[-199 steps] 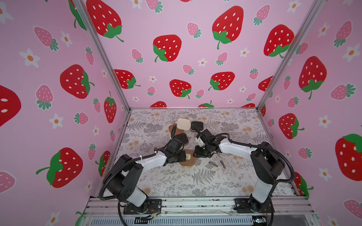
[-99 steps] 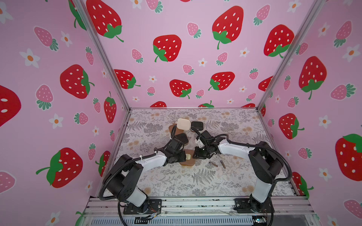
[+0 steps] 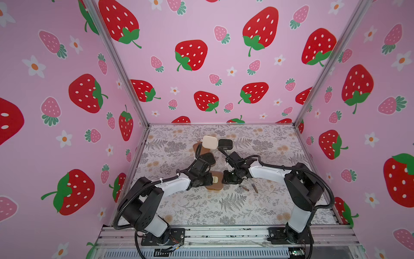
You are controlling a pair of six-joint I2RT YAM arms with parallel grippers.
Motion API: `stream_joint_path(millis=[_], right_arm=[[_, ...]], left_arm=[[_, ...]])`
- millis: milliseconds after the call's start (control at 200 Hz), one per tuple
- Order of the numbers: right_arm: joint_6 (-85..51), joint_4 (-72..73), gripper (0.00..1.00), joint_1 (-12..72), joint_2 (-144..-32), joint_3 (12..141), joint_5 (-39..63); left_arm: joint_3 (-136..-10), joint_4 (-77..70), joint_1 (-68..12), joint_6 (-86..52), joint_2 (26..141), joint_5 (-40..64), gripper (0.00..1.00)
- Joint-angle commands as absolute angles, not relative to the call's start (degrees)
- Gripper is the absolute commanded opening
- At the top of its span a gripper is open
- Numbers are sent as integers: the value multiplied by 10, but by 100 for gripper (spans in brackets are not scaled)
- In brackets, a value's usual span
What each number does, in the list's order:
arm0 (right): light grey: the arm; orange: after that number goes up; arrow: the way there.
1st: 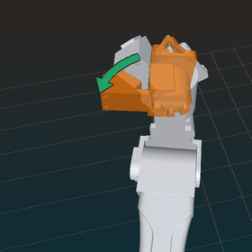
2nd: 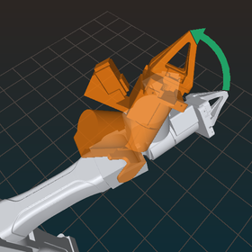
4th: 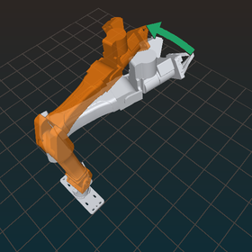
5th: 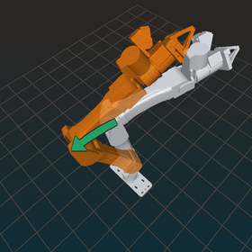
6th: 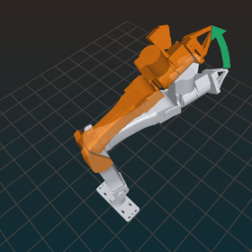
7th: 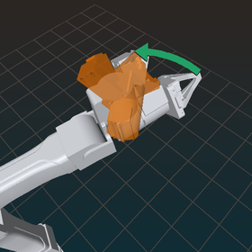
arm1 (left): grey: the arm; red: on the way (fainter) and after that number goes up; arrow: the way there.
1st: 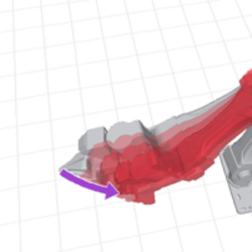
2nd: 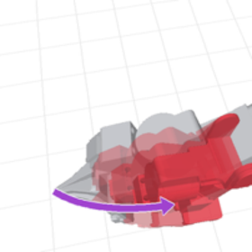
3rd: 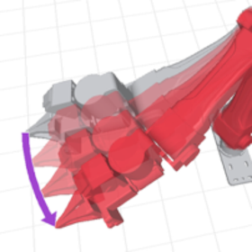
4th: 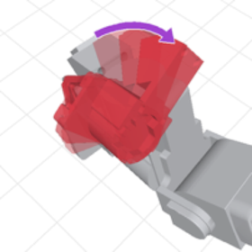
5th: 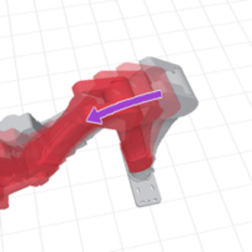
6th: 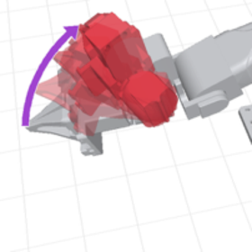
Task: Organize nail clipper sets
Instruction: Close the storage box at the center of the board, then move the storage box to the center of the board.
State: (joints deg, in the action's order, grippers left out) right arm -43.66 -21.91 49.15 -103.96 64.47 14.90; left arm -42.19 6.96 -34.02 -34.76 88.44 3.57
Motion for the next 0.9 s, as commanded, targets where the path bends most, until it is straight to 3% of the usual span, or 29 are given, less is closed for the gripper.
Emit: stream_joint_path(millis=[0,520,896], right_arm=[[-438,-260,30,493,-1044,647,124],[-458,-217,28,495,-1106,634,158],[-492,-130,30,495,-1146,582,205]], left_arm=[[-410,138,-341,-347,894,19,60],[-408,145,-341,-347,891,23,60],[-398,111,-341,-360,904,50,52]])
